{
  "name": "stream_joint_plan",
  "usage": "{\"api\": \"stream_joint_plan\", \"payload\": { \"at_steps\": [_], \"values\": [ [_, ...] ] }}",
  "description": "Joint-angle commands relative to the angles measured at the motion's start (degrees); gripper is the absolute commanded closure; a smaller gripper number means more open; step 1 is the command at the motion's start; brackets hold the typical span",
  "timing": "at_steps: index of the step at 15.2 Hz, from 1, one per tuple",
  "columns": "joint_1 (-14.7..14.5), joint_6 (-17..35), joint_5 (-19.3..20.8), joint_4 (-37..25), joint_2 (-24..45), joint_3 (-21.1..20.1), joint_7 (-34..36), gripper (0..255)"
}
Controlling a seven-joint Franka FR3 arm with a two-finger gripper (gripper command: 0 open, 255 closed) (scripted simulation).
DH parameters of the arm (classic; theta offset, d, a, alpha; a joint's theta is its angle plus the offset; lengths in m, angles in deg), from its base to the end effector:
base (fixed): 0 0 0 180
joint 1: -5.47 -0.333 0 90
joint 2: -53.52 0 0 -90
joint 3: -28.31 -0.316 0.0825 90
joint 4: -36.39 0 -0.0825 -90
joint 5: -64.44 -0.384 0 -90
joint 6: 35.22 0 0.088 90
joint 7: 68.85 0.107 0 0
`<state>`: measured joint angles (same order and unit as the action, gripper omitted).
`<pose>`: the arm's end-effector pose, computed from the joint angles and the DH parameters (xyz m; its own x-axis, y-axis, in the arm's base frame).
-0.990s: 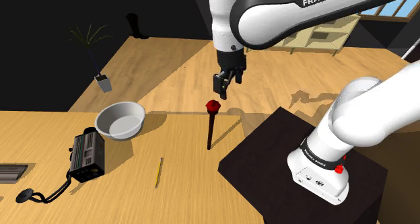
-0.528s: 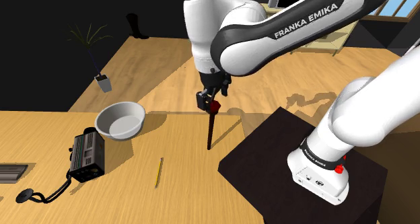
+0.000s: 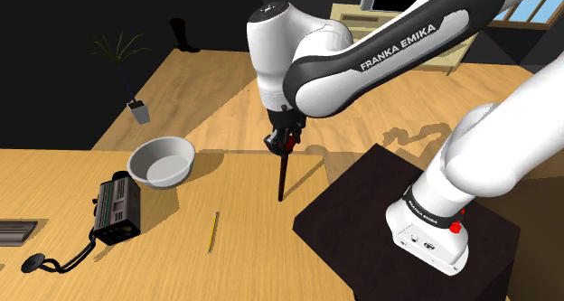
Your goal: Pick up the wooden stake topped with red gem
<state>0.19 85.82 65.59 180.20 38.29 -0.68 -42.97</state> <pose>0.3516 0.2339 0.3534 0.9888 0.1234 -0.0844 0.1381 -0.9702 0.1993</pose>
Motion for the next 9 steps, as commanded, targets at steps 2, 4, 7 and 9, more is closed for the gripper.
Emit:
{"api": "stream_joint_plan", "payload": {
  "at_steps": [2,4,7,9],
  "values": [
    [0.0,0.1,0.0,0.1,0.0,0.0,0.0,255],
    [0.0,0.1,0.0,0.1,0.0,0.0,0.0,255],
    [0.0,0.1,0.1,0.1,0.1,0.0,0.0,255],
    [-0.1,-0.7,-0.2,-0.3,-0.4,0.1,-0.2,255]
  ]
}}
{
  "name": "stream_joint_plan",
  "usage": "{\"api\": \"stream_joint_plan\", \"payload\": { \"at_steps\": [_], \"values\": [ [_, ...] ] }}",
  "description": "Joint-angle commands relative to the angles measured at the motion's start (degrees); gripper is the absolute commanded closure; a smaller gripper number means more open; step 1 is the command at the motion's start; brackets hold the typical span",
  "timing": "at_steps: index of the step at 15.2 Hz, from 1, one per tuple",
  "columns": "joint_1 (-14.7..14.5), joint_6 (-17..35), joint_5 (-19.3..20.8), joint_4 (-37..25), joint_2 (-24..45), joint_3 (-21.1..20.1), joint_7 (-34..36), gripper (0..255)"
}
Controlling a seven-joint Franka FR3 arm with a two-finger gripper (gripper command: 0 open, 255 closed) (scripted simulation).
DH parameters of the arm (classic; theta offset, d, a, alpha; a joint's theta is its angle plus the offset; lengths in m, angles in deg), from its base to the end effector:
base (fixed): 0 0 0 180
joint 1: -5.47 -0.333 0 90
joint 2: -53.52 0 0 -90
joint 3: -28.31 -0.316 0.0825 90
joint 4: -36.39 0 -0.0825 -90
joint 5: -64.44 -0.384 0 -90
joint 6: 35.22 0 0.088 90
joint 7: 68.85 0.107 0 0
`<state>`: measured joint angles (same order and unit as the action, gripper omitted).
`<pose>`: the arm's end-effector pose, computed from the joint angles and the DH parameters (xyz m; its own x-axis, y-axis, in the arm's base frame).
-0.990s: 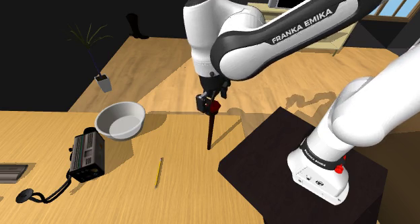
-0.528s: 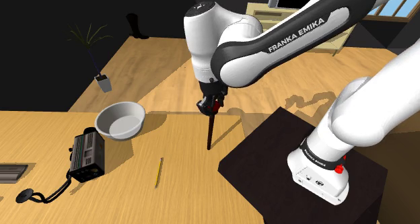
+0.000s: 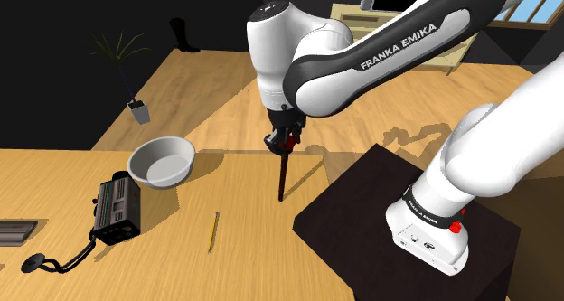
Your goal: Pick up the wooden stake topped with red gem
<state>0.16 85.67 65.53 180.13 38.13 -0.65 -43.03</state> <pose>0.3515 0.2340 0.3548 0.9888 0.1236 -0.0834 0.1380 -0.9702 0.1991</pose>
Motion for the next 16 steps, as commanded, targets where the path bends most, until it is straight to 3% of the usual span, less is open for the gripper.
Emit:
{"api": "stream_joint_plan", "payload": {
  "at_steps": [1,16],
  "values": [
    [-0.1,-1.4,-0.3,-0.6,-0.8,0.2,-0.4,255],
    [-0.7,-12.3,-2.0,-6.8,-6.0,2.1,-3.3,255]
  ]
}}
